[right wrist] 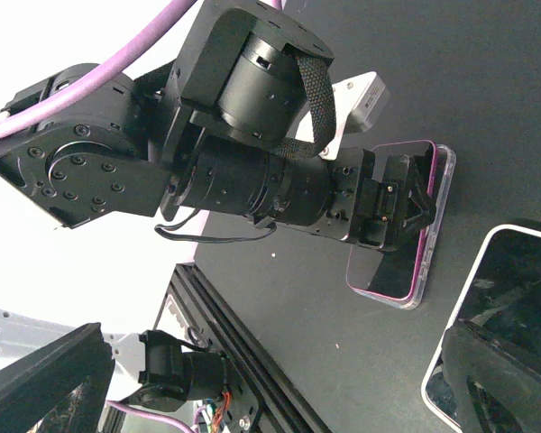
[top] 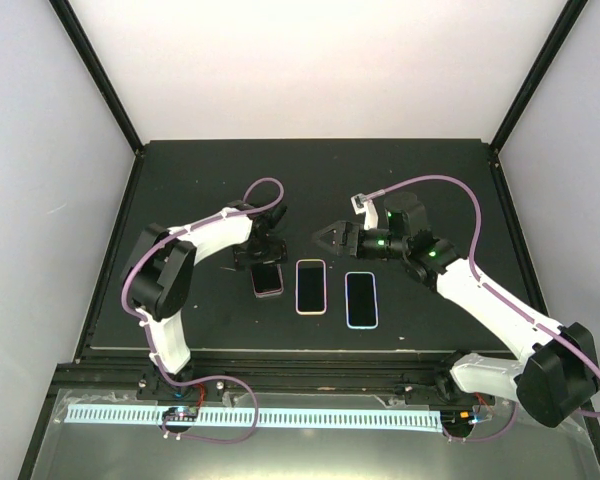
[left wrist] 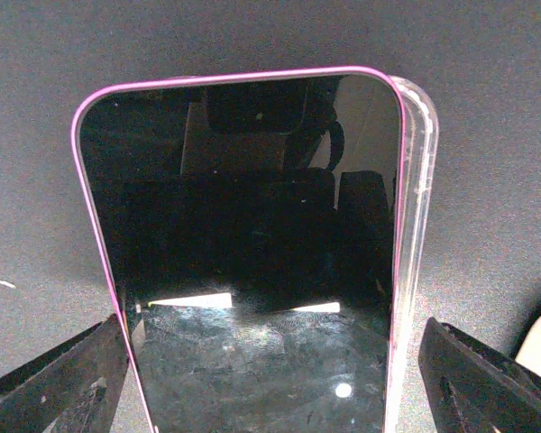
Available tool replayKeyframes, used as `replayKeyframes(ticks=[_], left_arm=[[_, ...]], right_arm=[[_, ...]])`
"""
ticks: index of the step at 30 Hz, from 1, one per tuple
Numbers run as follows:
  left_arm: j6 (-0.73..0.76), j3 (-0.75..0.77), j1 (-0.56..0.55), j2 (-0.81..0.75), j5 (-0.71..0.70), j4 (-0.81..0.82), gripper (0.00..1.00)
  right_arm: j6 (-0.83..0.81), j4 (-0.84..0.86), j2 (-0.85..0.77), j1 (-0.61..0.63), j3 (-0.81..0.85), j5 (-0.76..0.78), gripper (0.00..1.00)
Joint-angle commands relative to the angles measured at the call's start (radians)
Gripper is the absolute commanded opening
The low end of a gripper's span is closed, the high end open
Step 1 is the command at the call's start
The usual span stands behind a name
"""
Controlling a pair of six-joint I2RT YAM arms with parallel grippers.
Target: Put the phone into the phone case
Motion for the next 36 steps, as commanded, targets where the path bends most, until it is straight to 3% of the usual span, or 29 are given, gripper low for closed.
replayKeyframes(ticks=[1, 11, 19, 22, 29, 36], left_arm=[[0.017, 0.038, -0.011, -0.026, -0.012, -0.025, 0.9], [0.073, -0.036, 0.004, -0.139, -0.115, -0.01, 0.88], [0.158, -0.206, 0.047, -0.269, -0.088, 0.17, 0.8], [0.175, -0.288, 0.1, -0.33, -0.013, 0.281, 0.78], [0.195, -0.383, 0.256, -0.312, 0.258, 0.473, 0.67], [0.226, -0.359, 0.283, -0.27, 0.275, 0.514, 0.6]], right_arm=[[-0.007, 0.005, -0.012, -0.006, -0.016, 0.012, 1.0], [-0.004, 0.003, 0.019, -0.006, -0.032, 0.021, 1.0], [0.023, 0.087, 0.134, -0.004, -0.054, -0.018, 1.0], [0.018, 0.101, 0.174, -0.002, -0.053, 0.0, 0.91], [-0.002, 0.135, 0.344, 0.005, -0.004, 0.054, 0.61], [-0.037, 0.1, 0.499, 0.057, 0.122, 0.116, 0.45]])
